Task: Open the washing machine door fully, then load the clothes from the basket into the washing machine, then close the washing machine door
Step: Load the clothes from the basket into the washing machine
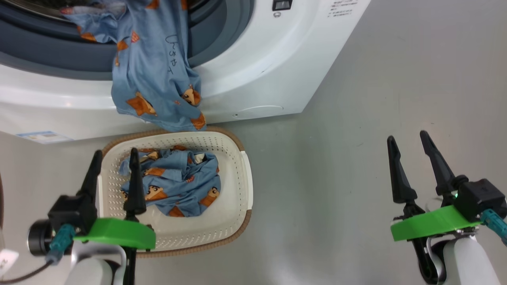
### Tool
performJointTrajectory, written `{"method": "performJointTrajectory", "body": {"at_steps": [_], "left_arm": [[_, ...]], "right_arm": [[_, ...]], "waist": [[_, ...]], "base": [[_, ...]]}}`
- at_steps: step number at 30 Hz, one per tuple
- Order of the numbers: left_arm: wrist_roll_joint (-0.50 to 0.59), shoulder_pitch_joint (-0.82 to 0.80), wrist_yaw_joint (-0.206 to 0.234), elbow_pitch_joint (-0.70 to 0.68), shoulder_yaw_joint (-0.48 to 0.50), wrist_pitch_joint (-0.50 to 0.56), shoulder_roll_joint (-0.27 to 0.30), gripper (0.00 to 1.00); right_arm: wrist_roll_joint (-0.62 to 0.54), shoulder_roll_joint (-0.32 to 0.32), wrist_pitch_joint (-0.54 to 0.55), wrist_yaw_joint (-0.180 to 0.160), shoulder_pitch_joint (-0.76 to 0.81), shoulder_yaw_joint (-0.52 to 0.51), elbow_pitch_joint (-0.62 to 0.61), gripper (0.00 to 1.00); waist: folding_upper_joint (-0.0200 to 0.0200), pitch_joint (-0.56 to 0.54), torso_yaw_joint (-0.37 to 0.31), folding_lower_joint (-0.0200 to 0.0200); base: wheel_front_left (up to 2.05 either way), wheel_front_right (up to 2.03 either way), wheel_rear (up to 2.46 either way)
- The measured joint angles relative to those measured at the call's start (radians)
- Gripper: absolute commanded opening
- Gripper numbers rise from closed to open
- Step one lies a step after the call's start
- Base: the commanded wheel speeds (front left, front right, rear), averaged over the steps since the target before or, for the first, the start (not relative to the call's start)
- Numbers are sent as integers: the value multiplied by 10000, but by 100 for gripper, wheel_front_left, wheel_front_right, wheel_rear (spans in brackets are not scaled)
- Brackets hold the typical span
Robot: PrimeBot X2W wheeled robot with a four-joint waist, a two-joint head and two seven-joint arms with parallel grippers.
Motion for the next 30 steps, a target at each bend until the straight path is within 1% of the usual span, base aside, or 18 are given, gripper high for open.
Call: {"method": "performJointTrajectory", "body": {"at_steps": [9,14,20,26,30], "left_arm": [[-88,983,343,-807,35,186,96,100],[-109,1189,430,-1070,104,272,291,100],[-169,1188,506,-1200,86,360,293,100],[-322,1154,485,-1032,-58,449,270,100],[-391,976,326,-594,-138,495,215,100]], "right_arm": [[-27,2,0,0,262,-15,-31,100],[-58,2,0,0,262,-25,-54,100],[-61,2,0,0,261,-19,-54,100],[-59,2,0,0,260,0,-54,100],[-59,2,0,0,260,4,-59,100]], "waist": [[0,-248,54,0],[0,-194,82,0],[0,-130,58,0],[0,-83,-62,0],[0,-35,-151,0]], "base": [[0,0,0],[0,0,0],[0,0,0],[0,0,0],[0,0,0]]}}
